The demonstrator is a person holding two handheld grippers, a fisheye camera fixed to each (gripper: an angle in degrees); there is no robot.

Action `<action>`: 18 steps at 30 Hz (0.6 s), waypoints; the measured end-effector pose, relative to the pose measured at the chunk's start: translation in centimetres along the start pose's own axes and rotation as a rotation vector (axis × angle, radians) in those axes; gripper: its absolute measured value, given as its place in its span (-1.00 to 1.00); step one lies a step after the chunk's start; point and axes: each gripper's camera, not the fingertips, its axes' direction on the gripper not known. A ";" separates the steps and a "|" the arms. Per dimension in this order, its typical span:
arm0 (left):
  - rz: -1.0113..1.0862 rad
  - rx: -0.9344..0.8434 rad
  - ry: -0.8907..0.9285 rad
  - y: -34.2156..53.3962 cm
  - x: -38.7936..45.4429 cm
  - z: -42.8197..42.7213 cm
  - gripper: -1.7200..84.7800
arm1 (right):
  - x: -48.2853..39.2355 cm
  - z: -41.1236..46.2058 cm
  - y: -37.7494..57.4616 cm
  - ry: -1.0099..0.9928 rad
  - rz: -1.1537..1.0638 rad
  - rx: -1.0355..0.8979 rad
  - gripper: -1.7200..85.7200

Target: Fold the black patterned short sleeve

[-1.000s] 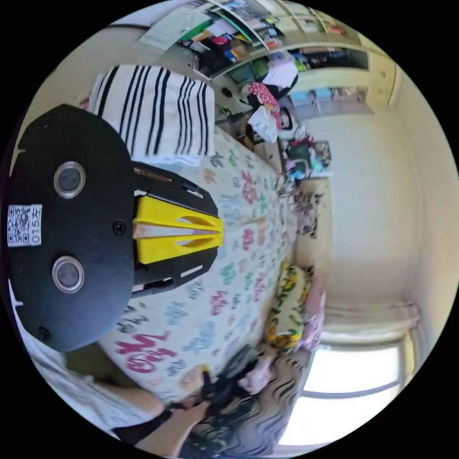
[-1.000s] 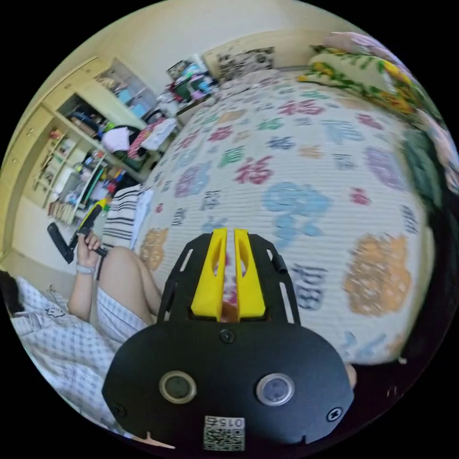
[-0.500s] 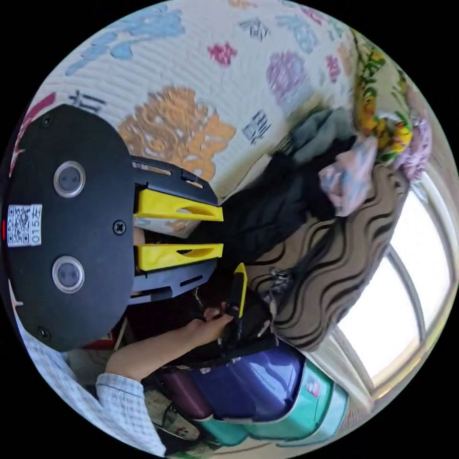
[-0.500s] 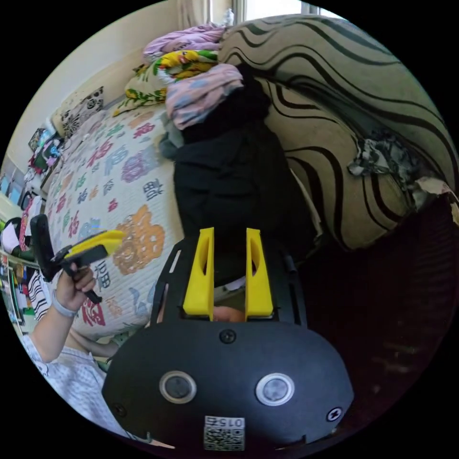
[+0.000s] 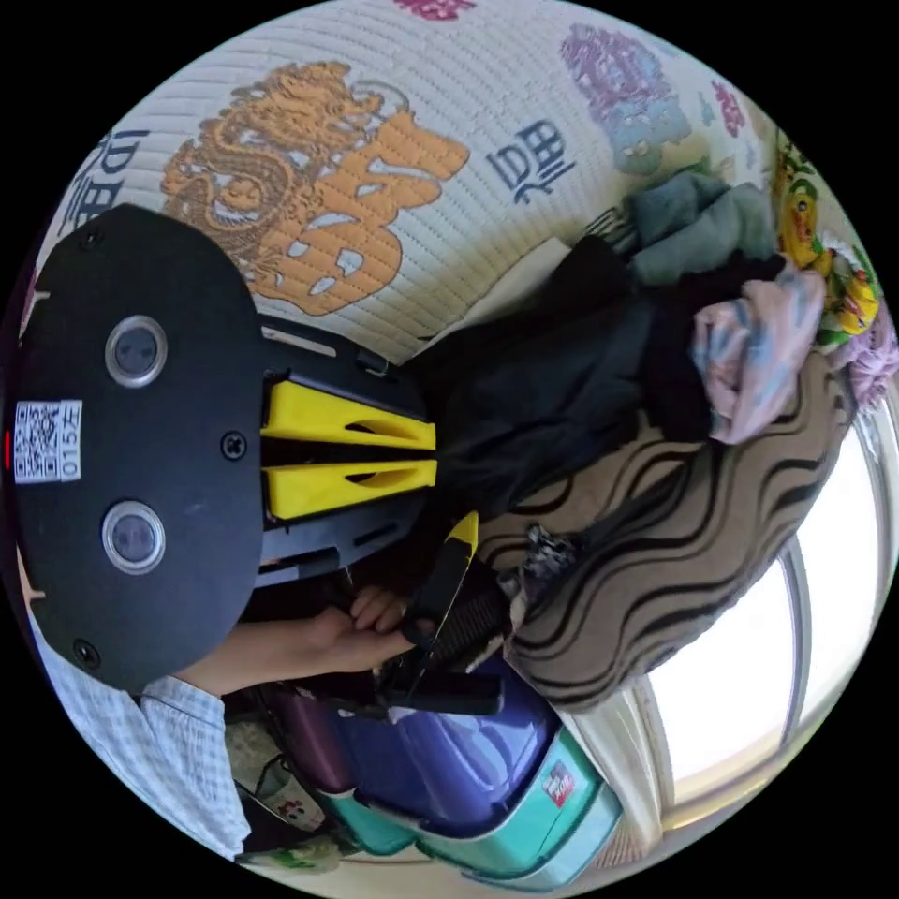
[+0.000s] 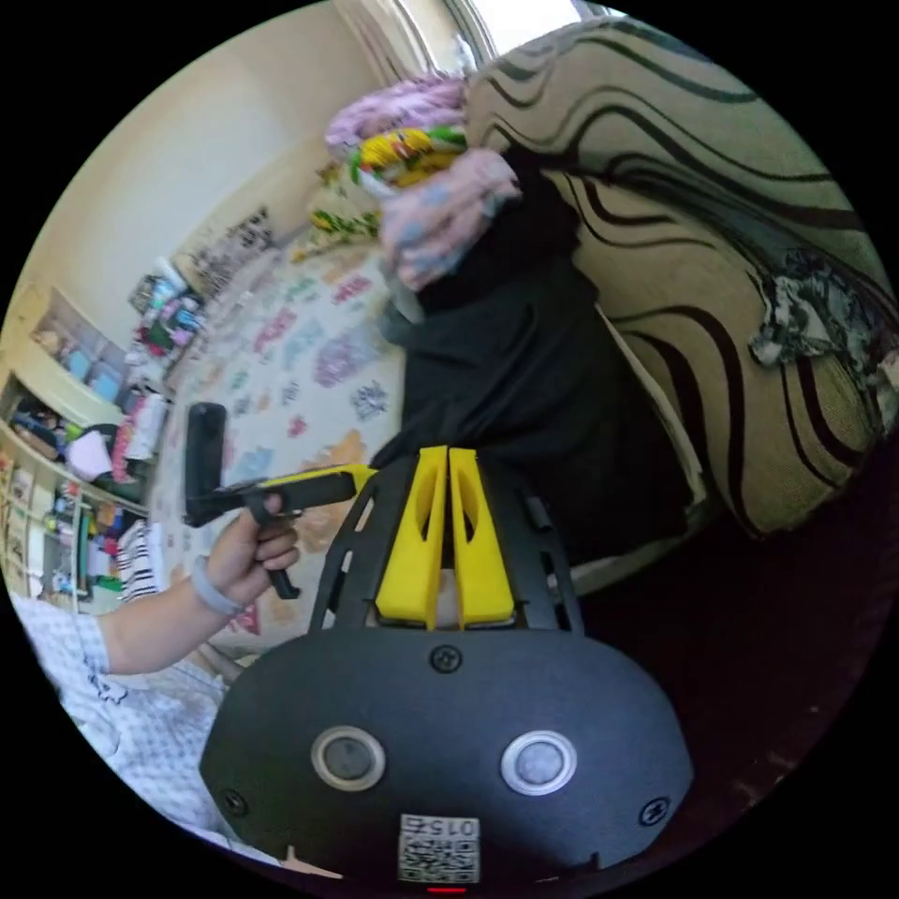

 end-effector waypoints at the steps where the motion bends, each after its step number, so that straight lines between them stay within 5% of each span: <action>1: 0.018 0.053 -0.011 0.7 0.7 -2.3 -0.94 | -1.2 -2.1 0.1 -0.087 -0.023 0.050 -0.98; 9: 0.170 0.334 0.011 7.9 6.6 -22.9 -0.96 | -15.1 -14.4 1.6 -0.416 -0.361 0.242 -0.98; 18: 0.406 0.466 -0.303 20.8 17.0 -47.1 -0.98 | -28.1 -18.9 3.6 -0.811 -0.546 0.280 -0.98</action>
